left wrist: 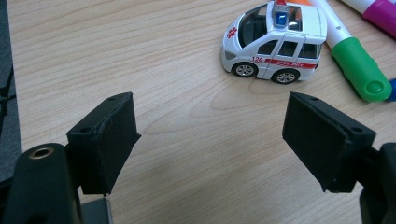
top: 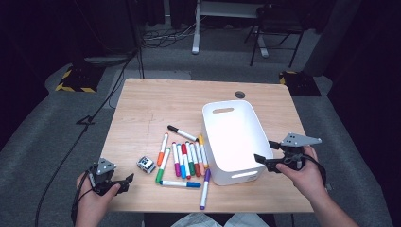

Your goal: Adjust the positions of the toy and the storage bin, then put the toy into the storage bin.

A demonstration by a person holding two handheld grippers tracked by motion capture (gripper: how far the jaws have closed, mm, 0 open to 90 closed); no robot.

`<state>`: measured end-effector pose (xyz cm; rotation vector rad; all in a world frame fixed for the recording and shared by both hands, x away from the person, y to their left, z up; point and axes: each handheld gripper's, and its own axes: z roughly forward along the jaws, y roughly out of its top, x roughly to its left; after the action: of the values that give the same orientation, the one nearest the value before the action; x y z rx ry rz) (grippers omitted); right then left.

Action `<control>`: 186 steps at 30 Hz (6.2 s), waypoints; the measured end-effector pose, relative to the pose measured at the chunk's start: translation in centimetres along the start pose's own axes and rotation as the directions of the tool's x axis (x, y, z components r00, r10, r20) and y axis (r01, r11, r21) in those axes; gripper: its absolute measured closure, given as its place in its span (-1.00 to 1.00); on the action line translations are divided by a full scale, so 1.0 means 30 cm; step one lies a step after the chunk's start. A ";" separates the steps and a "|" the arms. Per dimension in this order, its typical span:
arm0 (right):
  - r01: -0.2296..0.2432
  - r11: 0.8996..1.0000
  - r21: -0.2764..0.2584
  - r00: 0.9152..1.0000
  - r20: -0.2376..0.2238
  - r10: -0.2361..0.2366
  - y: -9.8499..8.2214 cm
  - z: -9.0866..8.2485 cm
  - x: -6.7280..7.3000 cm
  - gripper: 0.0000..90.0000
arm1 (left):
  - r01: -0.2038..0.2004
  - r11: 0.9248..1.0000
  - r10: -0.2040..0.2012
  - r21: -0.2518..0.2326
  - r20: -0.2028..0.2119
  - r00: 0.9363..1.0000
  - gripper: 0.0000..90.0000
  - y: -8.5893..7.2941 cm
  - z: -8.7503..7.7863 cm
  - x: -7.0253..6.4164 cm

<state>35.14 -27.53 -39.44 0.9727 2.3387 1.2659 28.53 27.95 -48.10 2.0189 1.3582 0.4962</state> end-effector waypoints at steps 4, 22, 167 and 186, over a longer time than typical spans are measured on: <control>0.009 1.000 0.005 1.000 -0.008 -0.008 0.000 0.001 0.017 -0.47 | -0.001 1.000 0.001 0.003 0.002 1.000 -0.59 0.001 0.000 0.000; 0.013 1.000 0.003 0.999 -0.051 -0.013 0.005 0.022 0.074 -0.53 | -0.005 1.000 0.005 0.003 0.003 1.000 -0.59 0.001 0.000 -0.001; -0.077 0.991 0.110 0.980 0.190 0.055 -0.409 0.036 -0.161 -0.43 | -0.194 0.979 0.184 0.067 0.129 0.974 0.69 0.583 0.202 -0.176; -0.078 0.991 0.109 0.980 0.189 0.056 -0.409 0.036 -0.161 -0.43 | -0.248 0.966 0.258 -0.071 0.232 0.938 0.69 0.703 0.022 -0.247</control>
<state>34.10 -34.84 -50.40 1.1626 2.2715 1.0230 40.23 15.56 -33.64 2.1528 0.9421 0.3731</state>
